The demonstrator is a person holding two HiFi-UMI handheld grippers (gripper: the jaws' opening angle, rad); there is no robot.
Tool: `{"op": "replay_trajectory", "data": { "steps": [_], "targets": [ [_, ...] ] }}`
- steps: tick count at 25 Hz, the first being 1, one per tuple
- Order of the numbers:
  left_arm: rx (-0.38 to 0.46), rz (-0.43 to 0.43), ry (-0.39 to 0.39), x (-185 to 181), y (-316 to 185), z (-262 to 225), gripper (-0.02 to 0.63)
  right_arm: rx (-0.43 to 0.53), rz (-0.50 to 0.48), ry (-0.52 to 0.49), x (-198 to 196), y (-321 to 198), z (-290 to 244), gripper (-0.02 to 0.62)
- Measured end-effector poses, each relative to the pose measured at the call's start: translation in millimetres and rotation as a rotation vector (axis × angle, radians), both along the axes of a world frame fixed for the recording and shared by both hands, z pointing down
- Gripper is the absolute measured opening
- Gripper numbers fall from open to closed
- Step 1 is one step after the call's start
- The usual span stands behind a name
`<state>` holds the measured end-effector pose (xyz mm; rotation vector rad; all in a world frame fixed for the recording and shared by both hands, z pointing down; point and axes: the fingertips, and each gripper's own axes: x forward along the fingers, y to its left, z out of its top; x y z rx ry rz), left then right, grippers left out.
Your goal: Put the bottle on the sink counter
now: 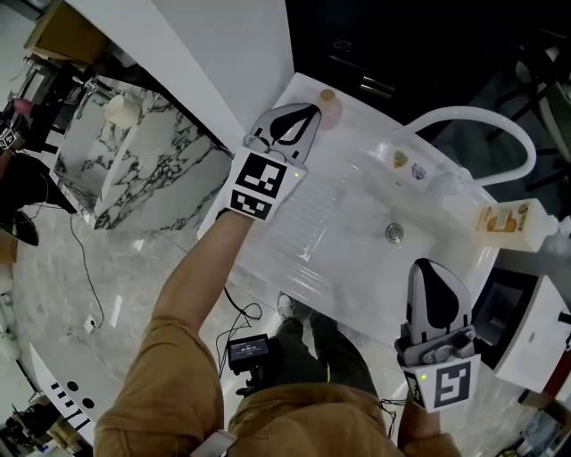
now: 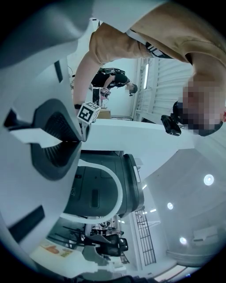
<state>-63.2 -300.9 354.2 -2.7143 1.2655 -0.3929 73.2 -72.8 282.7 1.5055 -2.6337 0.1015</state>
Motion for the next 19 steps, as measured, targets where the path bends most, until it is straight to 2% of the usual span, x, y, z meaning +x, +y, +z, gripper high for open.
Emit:
{"op": "replay_trajectory", "data": {
  "steps": [9, 19],
  "targets": [
    [0.020, 0.005, 0.035, -2.2, 25.6, -34.9, 0.003, 0.001, 0.012, 0.009, -0.2, 19.2, -9.5, 0.005],
    [0.039, -0.011, 0.074, -24.2, 57.2, -69.3, 0.002, 0.023, 0.012, 0.012, -7.7, 34.7, -24.5, 0.005]
  ]
}}
